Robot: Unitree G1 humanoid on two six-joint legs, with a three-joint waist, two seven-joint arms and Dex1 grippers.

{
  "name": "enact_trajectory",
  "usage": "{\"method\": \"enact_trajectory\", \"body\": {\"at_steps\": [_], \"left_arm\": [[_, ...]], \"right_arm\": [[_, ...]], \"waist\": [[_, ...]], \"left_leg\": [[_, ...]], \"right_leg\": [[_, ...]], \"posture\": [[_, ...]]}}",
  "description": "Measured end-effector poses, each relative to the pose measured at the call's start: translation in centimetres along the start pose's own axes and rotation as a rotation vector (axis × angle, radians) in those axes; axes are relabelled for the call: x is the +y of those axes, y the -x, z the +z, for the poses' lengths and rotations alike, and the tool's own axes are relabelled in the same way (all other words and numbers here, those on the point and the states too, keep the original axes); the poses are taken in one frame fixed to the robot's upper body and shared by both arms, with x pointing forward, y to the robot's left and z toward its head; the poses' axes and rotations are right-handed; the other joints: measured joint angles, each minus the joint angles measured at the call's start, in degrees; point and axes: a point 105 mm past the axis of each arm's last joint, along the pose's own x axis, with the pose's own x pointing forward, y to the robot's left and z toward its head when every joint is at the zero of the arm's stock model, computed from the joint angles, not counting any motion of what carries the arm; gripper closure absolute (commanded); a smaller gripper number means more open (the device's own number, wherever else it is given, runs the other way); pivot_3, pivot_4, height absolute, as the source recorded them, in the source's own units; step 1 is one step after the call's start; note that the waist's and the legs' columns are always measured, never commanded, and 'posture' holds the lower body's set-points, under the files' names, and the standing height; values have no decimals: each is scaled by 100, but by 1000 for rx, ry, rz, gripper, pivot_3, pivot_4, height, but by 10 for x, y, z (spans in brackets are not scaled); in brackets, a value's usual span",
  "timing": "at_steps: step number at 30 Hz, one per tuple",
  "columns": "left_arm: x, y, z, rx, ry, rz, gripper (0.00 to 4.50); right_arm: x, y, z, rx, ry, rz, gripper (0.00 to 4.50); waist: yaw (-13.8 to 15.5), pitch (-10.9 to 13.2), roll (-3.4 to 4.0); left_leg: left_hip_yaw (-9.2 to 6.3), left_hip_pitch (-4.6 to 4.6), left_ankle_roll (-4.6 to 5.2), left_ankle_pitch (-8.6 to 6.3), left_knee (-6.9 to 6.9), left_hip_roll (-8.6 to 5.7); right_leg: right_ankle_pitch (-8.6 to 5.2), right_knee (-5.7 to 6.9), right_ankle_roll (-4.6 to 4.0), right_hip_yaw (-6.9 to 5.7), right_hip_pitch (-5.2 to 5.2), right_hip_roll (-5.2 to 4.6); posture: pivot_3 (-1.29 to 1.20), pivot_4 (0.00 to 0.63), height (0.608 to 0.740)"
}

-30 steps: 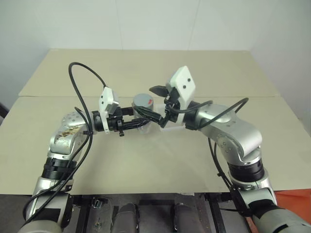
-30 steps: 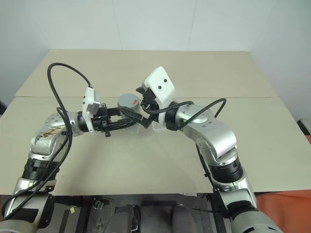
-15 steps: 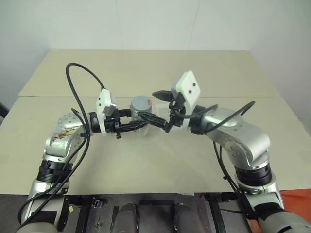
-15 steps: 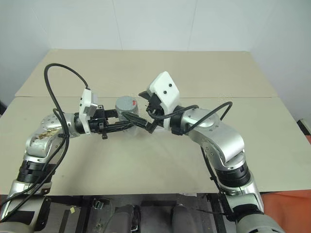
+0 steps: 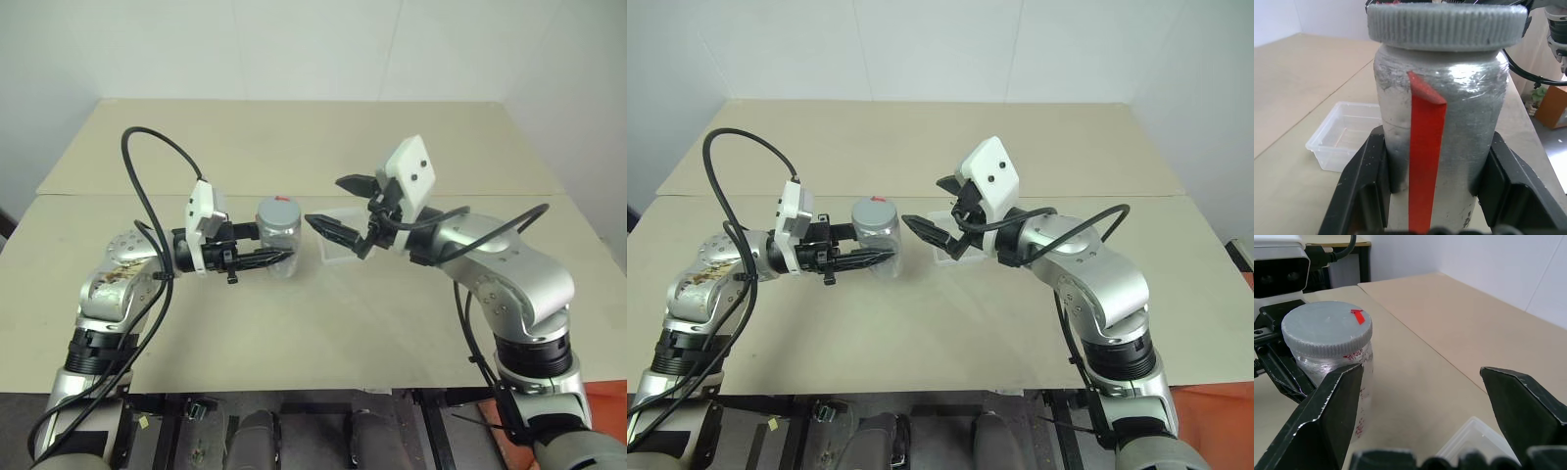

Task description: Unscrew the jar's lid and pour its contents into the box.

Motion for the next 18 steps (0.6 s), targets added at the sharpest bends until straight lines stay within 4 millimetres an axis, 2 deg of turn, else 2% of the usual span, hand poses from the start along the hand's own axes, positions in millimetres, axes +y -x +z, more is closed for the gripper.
{"method": "enact_trajectory", "body": {"at_steps": [5, 8, 14, 18], "left_arm": [[13, -1, -4, 4, -12, 97, 2548], [19, -9, -5, -17, -9, 134, 2548], [16, -28, -1, -49, -18, 89, 2548], [17, -27, -3, -48, -15, 86, 2548]], "right_arm": [[-2, 13, -3, 24, 2, 54, 32], [9, 13, 3, -7, -8, 123, 32], [19, -14, 24, -99, -18, 123, 32], [14, -25, 27, -117, -41, 56, 32]], "waist": [[31, 0, 0], [20, 0, 0], [-22, 0, 0], [-3, 0, 0]], "left_leg": [[-1, 0, 0, 0, 0, -1], [-3, 0, 0, 0, 0, -1], [-5, 2, -1, 1, 0, 0], [-1, 0, -1, 1, 0, -1]], "right_leg": [[0, -12, 0, -1, 4, 0], [0, -14, 0, -1, 5, 0], [0, 6, 0, 2, -2, 4], [0, 12, 0, 1, 0, 0]], "posture": [[0, 150, 740], [0, 150, 740], [0, 150, 740], [0, 150, 740]]}}
